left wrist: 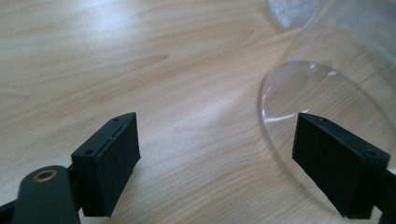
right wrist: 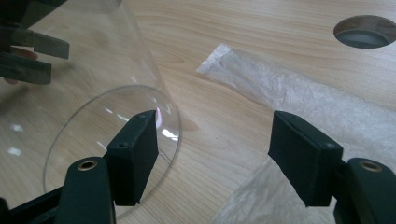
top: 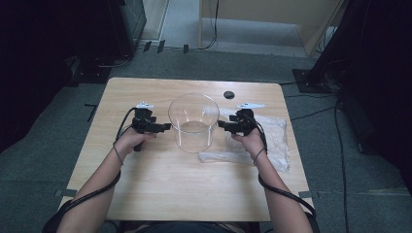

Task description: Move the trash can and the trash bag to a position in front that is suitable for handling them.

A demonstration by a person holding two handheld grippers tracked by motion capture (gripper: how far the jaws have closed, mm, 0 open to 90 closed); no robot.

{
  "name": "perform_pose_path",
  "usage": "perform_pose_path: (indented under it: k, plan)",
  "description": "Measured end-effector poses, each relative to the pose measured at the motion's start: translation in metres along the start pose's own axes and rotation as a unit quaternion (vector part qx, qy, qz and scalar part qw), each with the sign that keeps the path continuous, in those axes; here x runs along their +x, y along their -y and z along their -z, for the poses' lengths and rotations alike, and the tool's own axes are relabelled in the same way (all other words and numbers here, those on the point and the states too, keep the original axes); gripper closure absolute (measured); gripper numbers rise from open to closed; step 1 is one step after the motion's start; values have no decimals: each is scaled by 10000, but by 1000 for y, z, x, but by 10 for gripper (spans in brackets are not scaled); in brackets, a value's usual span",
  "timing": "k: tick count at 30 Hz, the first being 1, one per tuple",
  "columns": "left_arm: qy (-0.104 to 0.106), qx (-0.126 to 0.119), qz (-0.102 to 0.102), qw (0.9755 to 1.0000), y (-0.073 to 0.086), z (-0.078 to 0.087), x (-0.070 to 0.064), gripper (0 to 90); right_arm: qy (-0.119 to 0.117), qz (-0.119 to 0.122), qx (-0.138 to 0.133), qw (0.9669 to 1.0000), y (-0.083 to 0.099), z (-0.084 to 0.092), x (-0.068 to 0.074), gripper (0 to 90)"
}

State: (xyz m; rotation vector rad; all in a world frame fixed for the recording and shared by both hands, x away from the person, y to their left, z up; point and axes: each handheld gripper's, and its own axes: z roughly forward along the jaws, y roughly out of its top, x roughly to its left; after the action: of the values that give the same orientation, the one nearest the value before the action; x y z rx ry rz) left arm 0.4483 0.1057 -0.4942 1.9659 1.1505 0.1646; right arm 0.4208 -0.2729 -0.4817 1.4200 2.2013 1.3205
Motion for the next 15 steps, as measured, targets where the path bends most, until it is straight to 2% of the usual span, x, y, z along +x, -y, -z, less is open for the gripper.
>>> perform_pose_path:
  k: [2,4,9,11,15]
  plan:
    - [60,-79,-57,9999,-4,0,-2,258,89,25,9,10000,-1,0,1,325]
    - [97,-81,-213,9997,-7,-1,-3,258,104,62,-8,9999,-2,0,1,325]
    - [260,-61,-363,9990,-6,-2,-7,269,19,122,-56,9999,-3,0,3,325]
    - [256,-61,-368,9990,-6,-1,-7,277,-7,149,-53,9999,-4,0,4,325]
    - [321,-111,-250,9991,-5,0,-8,306,-74,227,-22,9997,-4,-1,7,344]
